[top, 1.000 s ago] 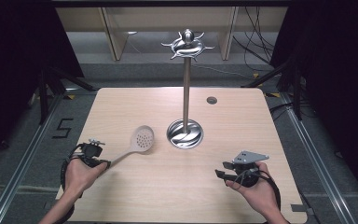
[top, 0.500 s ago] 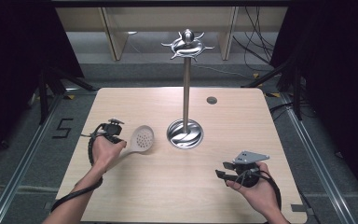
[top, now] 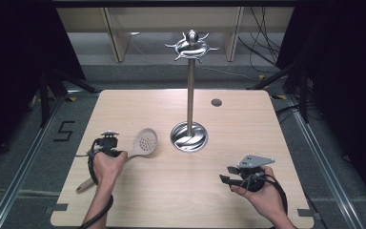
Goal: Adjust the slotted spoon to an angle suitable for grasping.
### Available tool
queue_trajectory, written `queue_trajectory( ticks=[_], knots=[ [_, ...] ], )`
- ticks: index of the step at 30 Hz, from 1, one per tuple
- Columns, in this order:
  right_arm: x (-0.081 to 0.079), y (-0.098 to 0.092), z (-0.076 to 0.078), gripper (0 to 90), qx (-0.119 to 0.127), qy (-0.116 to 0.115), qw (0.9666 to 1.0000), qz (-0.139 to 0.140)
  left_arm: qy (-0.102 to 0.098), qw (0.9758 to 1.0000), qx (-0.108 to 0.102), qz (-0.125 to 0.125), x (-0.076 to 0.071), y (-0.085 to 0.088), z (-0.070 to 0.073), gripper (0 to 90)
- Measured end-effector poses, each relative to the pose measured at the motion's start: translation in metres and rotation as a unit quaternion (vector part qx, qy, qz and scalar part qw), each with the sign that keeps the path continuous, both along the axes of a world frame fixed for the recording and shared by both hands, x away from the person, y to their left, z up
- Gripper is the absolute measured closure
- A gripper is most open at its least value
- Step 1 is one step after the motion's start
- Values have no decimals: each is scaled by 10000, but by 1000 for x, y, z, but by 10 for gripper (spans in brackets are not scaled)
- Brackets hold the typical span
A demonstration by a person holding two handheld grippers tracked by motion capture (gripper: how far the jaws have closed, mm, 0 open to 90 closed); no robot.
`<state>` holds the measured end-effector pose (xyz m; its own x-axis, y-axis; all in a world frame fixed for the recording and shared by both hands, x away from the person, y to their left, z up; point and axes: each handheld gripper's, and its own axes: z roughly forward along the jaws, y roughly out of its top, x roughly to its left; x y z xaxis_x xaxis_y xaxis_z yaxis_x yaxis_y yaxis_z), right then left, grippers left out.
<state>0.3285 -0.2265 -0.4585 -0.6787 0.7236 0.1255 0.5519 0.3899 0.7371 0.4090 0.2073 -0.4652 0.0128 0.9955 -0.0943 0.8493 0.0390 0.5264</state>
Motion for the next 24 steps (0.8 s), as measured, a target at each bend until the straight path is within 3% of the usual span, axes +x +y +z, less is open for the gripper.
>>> queue_trajectory(
  ticks=[1,2,3,5,6,7,8,11,12,16,17,19,20,24],
  knots=[
    [0,0,0,535,0,0,10000,0,-49,9998,75,174,-6,2,1,657],
    [0,0,0,534,-7,-10,10000,2,-107,9983,178,552,-13,8,6,599],
    [0,0,0,534,-7,-10,10000,2,-107,9983,178,552,-13,8,6,559],
    [1,-1,0,533,-62,-71,9999,46,206,9976,228,622,-14,14,13,488],
    [1,-1,0,533,-62,-71,9999,46,368,9974,282,559,-13,17,14,488],
    [1,0,0,533,-78,-75,9999,61,632,9961,359,498,-12,19,16,427],
    [1,0,0,532,-71,-64,9999,53,832,9956,325,285,-8,24,19,427],
    [2,0,0,532,-67,-50,9999,56,965,9947,237,250,-5,27,20,423],
    [2,0,0,531,-71,-51,9999,54,1123,9931,224,242,0,30,23,421],
    [2,-1,0,530,-72,-47,9999,55,1182,9921,356,219,6,29,27,413],
    [2,-1,0,529,-69,-37,10000,53,1296,9908,380,126,9,28,29,402],
    [2,-1,-1,529,-101,-96,9999,58,1303,9902,484,-99,15,31,32,394],
    [2,-1,-1,527,-103,-93,9999,58,1354,9871,676,-519,21,34,37,394],
    [1,0,-1,527,-72,17,10000,4,1406,9860,698,-560,23,41,44,395]
  ],
)
